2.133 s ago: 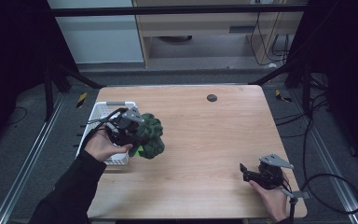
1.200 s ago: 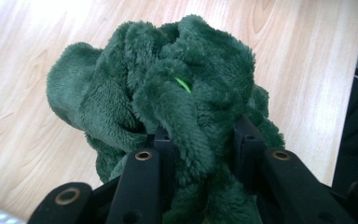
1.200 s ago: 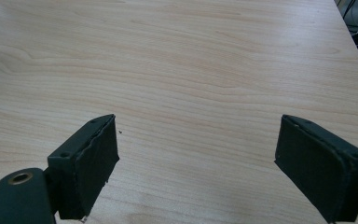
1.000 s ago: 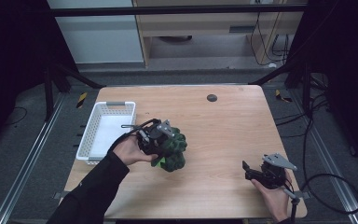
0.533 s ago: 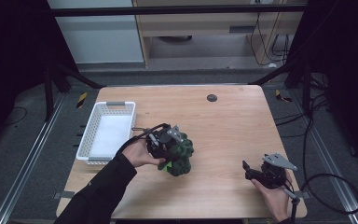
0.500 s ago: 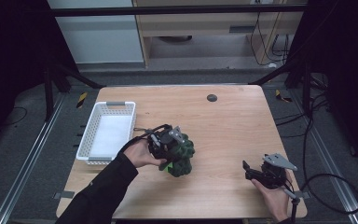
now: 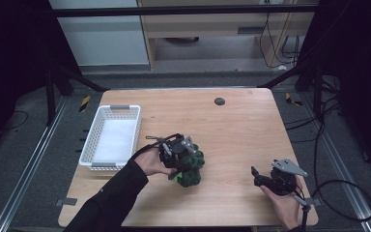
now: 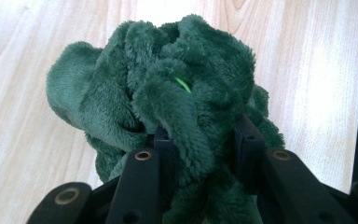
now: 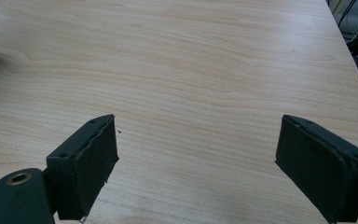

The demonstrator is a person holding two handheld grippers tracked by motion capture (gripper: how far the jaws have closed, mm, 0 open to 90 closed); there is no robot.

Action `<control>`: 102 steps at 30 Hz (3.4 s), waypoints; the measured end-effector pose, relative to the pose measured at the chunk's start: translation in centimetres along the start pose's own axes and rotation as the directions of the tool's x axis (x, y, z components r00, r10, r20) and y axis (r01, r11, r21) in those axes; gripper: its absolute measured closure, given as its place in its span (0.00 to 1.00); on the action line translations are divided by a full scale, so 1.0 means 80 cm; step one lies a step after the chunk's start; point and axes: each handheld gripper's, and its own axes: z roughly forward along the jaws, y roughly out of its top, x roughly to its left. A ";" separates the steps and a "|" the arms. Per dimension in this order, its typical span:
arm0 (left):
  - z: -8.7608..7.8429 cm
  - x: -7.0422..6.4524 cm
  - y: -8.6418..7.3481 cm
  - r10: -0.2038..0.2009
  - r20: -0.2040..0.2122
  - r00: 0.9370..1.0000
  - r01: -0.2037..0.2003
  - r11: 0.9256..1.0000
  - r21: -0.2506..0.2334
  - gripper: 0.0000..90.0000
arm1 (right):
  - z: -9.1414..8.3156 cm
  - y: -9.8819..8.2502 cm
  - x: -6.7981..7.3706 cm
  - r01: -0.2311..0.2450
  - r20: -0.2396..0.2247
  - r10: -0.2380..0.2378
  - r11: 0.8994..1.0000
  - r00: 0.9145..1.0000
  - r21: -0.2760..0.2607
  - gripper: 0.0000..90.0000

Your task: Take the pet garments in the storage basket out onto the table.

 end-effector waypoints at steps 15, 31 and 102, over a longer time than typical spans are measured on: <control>0.026 -0.005 -0.003 0.017 0.022 1.000 -0.018 1.000 0.017 0.75 | 0.001 0.000 0.000 0.003 -0.003 -0.003 1.000 1.000 0.004 0.14; 0.033 -0.009 -0.006 0.024 0.020 1.000 -0.024 1.000 0.014 0.60 | 0.000 0.000 0.001 -0.007 -0.010 0.007 1.000 1.000 0.002 0.14; -0.033 -0.058 -0.199 -0.638 -0.237 0.732 0.354 0.654 -0.669 0.40 | -0.003 -0.001 0.000 -0.022 -0.014 0.022 1.000 1.000 -0.009 0.14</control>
